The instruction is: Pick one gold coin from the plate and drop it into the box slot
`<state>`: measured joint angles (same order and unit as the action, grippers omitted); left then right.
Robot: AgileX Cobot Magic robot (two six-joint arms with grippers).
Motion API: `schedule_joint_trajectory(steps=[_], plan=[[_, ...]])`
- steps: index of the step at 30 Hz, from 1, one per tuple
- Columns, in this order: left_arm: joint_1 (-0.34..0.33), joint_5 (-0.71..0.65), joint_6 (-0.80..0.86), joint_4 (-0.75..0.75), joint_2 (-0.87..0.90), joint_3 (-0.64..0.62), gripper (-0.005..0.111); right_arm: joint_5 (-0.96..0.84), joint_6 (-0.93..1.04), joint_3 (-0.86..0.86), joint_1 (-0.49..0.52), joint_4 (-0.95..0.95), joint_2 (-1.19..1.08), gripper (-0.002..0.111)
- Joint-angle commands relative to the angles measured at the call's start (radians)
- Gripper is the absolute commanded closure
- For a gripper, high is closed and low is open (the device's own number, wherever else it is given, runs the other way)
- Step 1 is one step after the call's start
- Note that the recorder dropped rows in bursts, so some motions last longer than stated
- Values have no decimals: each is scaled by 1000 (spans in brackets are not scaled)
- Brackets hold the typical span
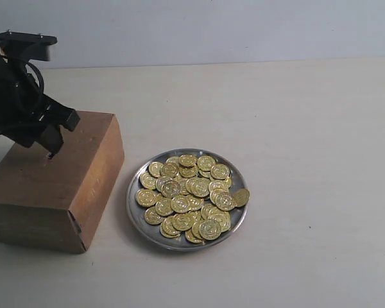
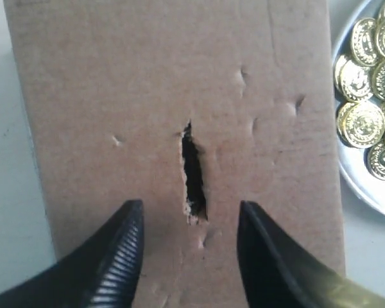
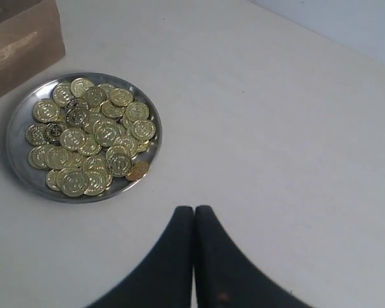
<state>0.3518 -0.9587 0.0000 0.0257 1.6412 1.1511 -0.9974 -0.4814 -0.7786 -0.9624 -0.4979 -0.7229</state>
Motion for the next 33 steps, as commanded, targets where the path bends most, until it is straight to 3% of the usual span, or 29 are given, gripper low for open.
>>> schedule_joint_trajectory(steps=[1,2,6,9,12,19,26,28,33], plan=[[-3,68,0,-11,-97,6,92,135,-2,5,-1,-69,65,108],[-2,145,-6,8,-170,-13,107,213,-2,5,-1,-88,107,108],[67,549,0,62,-490,-253,106,428,4,55,-1,-79,262,108],[181,848,-9,62,-750,-538,106,647,2,228,-1,-78,391,108],[230,971,-21,62,-873,-685,106,783,-2,365,-1,-78,450,108],[273,1137,-62,62,-1056,-963,106,990,-2,602,-1,-78,505,108],[276,1264,-87,62,-1105,-1148,106,1012,-26,718,-1,-75,505,108],[276,1318,-87,54,-1107,-1151,106,997,-48,739,-1,-50,505,108],[276,1291,-81,-32,-1107,-1151,106,964,-90,779,-1,29,505,108]])
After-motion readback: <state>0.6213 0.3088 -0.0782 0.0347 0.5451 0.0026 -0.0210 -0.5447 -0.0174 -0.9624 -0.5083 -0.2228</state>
